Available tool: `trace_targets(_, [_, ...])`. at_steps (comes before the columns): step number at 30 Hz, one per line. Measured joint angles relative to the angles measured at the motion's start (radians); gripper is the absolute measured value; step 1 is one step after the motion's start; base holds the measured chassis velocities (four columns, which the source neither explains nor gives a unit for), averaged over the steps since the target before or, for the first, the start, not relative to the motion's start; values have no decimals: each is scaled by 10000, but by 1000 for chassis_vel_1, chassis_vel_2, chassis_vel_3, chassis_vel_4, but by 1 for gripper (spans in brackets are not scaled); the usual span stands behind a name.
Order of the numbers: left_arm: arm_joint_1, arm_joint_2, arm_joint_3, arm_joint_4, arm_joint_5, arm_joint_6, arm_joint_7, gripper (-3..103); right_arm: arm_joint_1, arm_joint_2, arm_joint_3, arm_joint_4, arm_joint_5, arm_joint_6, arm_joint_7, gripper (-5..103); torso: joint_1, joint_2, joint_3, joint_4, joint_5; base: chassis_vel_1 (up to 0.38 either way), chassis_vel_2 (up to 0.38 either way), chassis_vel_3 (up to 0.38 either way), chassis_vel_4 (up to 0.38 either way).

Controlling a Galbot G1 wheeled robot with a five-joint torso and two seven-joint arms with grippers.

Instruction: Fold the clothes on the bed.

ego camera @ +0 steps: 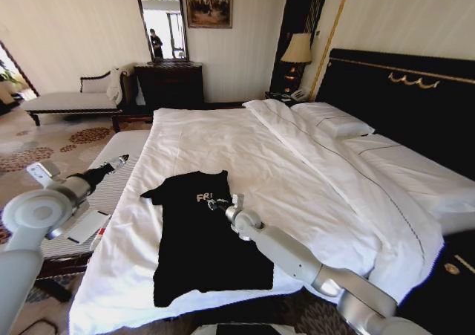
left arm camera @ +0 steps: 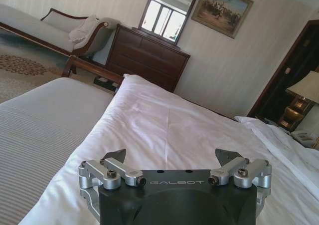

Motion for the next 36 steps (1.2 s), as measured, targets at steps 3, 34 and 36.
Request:
trace_targets(3, [73, 46, -60, -16, 4, -20, 10, 100, 134, 90, 180, -73, -30, 120, -18, 57, 0, 0, 1, 1, 1, 0, 0, 0, 0])
trace_targets(34, [474, 34, -266, -250, 272, -168, 65, 100, 723, 188, 2223, -1946, 3011, -1495, 217, 100, 1, 0, 1, 3, 1, 0, 0, 0, 0])
trace_targets(36, [466, 19, -254, -228, 287, -173, 75, 100, 723, 208, 2155, -1939, 2993, -1506, 171, 100, 0, 0, 1, 1, 0, 0, 0, 0, 0])
